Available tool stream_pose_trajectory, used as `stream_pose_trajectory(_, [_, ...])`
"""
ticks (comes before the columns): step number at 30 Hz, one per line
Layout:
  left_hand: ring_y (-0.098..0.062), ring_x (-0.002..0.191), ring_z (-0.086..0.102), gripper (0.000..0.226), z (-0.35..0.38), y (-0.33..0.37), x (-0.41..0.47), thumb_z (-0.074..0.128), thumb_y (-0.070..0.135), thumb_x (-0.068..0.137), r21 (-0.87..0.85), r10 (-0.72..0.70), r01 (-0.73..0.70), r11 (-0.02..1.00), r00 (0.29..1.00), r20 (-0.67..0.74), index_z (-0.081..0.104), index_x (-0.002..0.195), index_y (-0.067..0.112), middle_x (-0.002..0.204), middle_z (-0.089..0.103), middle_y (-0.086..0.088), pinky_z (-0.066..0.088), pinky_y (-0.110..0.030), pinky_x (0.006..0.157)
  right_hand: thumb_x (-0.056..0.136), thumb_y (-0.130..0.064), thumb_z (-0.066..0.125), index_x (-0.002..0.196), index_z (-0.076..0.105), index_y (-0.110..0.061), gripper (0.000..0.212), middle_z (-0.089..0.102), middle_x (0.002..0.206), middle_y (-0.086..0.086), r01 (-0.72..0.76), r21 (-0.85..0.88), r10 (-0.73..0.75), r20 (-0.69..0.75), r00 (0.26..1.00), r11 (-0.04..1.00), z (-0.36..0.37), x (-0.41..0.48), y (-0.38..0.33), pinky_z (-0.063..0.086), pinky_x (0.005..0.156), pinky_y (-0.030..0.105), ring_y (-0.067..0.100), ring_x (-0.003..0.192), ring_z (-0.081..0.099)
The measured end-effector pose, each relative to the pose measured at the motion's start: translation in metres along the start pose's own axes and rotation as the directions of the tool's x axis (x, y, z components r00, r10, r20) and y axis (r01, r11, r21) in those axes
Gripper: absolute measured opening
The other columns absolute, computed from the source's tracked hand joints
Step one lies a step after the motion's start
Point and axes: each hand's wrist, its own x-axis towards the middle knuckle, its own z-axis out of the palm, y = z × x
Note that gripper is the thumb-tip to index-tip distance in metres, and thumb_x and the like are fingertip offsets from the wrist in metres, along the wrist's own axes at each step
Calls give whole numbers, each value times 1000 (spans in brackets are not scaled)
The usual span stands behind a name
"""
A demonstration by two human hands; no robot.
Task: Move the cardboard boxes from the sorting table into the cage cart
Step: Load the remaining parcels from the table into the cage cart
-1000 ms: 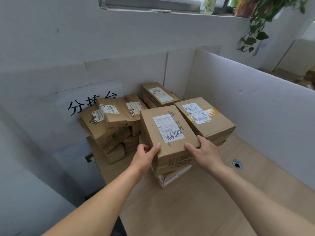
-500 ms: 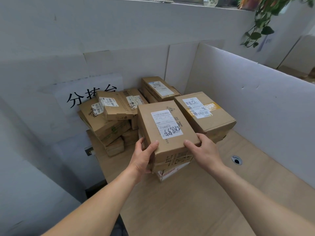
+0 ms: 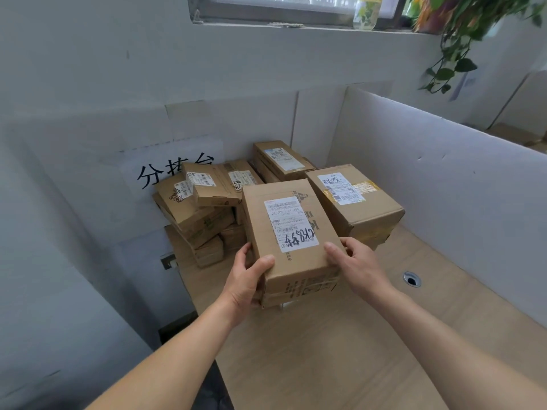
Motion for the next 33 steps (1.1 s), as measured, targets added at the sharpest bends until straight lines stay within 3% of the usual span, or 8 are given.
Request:
stream_pose_trajectory(5, [-28,104,68,111,0,0,-30,75,63,51,42,32,-32,999,999,5,29,150,44,123,66,-3,58,-55,88,97,-60,51,122,61,-26,43,66,112,-12,22,24,-23,36,999,999,-8,-17,-13,55,74,31,10,103,61])
stream_pose_trajectory(9, [-32,106,66,108,-3,0,-61,74,67,50,66,48,-47,997,999,-16,29,146,48,121,66,-4,55,-59,91,102,-51,47,114,65,-26,33,68,109,-10,76,64,-79,40,996,995,-13,-30,-22,56,81,38,11,103,62])
stream_pose_trajectory(14, [-32,107,65,106,-19,-1,-98,74,67,50,67,63,-60,996,997,-42,30,144,48,123,65,-3,53,-60,94,106,-44,42,101,71,-22,37,72,97,-6,126,120,-133,57,989,985,-12,-51,-36,55,71,34,15,94,67])
stream_pose_trajectory(19, [-33,108,65,103,-45,-2,-133,74,67,51,56,84,-81,995,994,-66,30,142,48,125,63,-2,53,-61,95,107,-43,42,101,71,-20,38,72,101,-3,145,154,-162,101,982,977,4,-80,-57,60,83,46,18,99,66])
stream_pose_trajectory(23, [-34,108,67,100,-73,-4,-162,75,65,53,18,102,-100,995,992,-80,33,142,48,124,65,-3,54,-62,93,108,-38,40,101,71,-19,37,72,103,-2,177,188,-204,136,970,966,20,-108,-77,59,86,49,19,103,65])
stream_pose_trajectory(28, [-33,108,68,101,-127,-13,-217,76,62,54,-36,134,-138,990,985,-109,35,145,47,128,63,-6,60,-57,83,109,-25,40,103,72,-31,34,74,100,-12,260,122,-280,205,938,958,51,-147,-103,58,90,47,17,102,66])
stream_pose_trajectory(33, [-34,101,71,90,-187,-25,-281,75,57,63,-47,149,-161,986,970,-191,37,144,48,127,64,-6,61,-51,76,108,-19,41,102,67,-35,31,72,103,-11,363,96,-375,292,880,927,98,-200,-141,55,86,36,15,101,65])
